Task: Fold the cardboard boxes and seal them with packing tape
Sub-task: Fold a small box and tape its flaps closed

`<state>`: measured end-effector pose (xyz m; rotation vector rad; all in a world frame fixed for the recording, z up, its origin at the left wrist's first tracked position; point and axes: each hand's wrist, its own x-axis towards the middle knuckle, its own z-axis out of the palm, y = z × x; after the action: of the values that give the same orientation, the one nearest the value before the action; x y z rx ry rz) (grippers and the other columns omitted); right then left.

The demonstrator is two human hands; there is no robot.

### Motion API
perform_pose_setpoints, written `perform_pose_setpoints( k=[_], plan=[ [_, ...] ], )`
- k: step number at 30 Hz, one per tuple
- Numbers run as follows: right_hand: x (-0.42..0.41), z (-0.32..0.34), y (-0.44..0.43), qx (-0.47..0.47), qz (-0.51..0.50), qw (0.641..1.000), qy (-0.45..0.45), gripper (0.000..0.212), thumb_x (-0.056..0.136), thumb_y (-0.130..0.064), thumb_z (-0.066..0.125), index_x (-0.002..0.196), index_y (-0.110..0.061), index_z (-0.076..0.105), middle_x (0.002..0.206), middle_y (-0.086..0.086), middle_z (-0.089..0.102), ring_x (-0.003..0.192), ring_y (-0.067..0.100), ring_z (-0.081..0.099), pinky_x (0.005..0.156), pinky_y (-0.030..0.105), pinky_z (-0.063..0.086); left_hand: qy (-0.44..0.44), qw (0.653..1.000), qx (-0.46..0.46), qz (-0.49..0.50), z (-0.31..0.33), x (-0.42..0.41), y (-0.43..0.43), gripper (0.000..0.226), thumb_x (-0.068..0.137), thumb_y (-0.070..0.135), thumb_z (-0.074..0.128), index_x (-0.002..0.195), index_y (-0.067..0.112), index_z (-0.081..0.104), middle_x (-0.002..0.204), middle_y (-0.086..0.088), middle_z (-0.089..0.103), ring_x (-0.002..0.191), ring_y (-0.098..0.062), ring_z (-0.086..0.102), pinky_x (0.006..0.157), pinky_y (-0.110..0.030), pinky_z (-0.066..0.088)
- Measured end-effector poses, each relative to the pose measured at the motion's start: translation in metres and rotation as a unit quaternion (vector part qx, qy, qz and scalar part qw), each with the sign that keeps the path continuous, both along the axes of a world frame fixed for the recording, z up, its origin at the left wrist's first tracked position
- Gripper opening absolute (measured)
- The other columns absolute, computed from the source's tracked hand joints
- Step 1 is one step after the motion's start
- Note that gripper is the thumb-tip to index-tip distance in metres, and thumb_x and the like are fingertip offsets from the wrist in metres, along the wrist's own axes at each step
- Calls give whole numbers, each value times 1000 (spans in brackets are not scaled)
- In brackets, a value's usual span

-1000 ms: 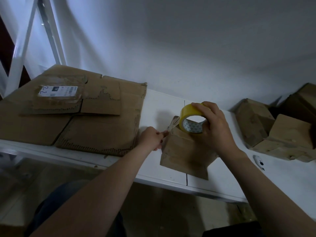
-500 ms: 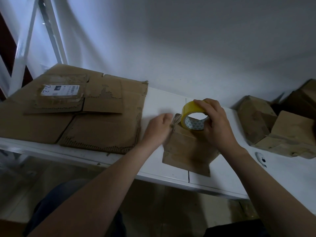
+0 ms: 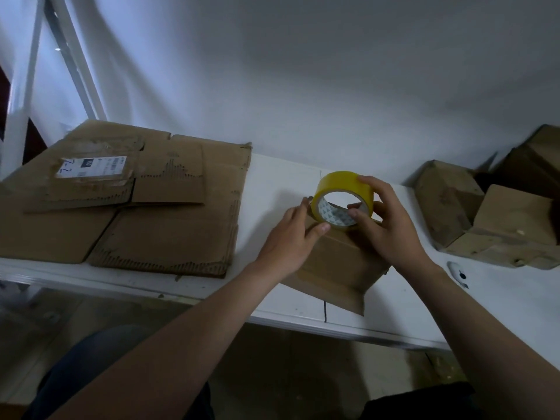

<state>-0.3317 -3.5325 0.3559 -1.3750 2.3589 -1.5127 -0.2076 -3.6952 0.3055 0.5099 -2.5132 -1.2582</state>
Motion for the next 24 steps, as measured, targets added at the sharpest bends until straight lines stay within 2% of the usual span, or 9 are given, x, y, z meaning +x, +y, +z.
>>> perform_pose_setpoints(
  k=[6,9,12,14,16,18,20,22,24],
  plan=[
    [-18,13,11,54,26,990,126,56,95,-12,70,146,-28,52,117,-3,57,108,15,57,93,40,53,-3,999,34,13,-11,-5,2,68,103,57,38,160,25,20,159,-1,39,142,-24,42,111,-47,41],
    [-30,26,22,119,48,976,177,61,95,-16,70,149,-31,48,114,-1,54,101,13,55,93,41,52,-21,999,26,25,-10,-5,7,56,104,55,37,148,21,42,137,-5,61,126,-27,57,100,-43,48],
    [-34,31,34,160,36,969,185,63,96,-22,67,151,-39,42,115,-3,50,98,11,53,94,40,51,-24,999,0,31,-8,-8,13,48,105,50,37,136,18,55,122,-5,69,113,-26,63,92,-39,50],
    [-29,26,40,153,31,976,152,63,98,-27,64,152,-45,36,117,-4,48,101,12,54,96,36,51,-17,999,-11,32,-7,-9,16,53,105,52,37,145,20,50,130,-5,66,120,-26,61,96,-38,49],
    [-24,18,46,138,19,981,133,63,99,-30,62,151,-49,32,117,-6,47,103,9,54,95,27,51,-20,1000,-12,15,-5,-11,17,60,104,53,38,156,25,34,143,-5,58,130,-26,55,102,-39,45],
    [-22,14,48,121,14,983,135,63,100,-29,62,150,-51,31,116,-7,47,103,7,54,86,19,51,-37,999,-24,-21,-3,-12,12,68,102,59,39,161,31,19,149,-6,52,134,-27,52,104,-39,43],
    [-22,14,50,109,23,984,136,62,100,-25,62,150,-49,34,116,-6,47,102,7,53,77,18,53,-65,994,-34,-75,0,-15,3,85,91,74,41,161,37,10,151,-8,46,137,-27,46,108,-44,42],
    [-23,14,50,106,32,985,134,62,100,-22,63,152,-44,36,117,-4,48,102,8,53,73,16,52,-71,990,-30,-120,3,-19,-5,103,83,79,53,161,34,4,158,-7,31,145,-22,34,116,-45,36],
    [-23,13,50,107,37,985,131,63,100,-19,64,153,-40,38,117,-2,48,101,10,53,70,14,50,-42,986,-5,-162,5,-26,-10,111,79,74,63,162,28,6,165,3,18,150,-14,23,121,-44,30]
  ],
)
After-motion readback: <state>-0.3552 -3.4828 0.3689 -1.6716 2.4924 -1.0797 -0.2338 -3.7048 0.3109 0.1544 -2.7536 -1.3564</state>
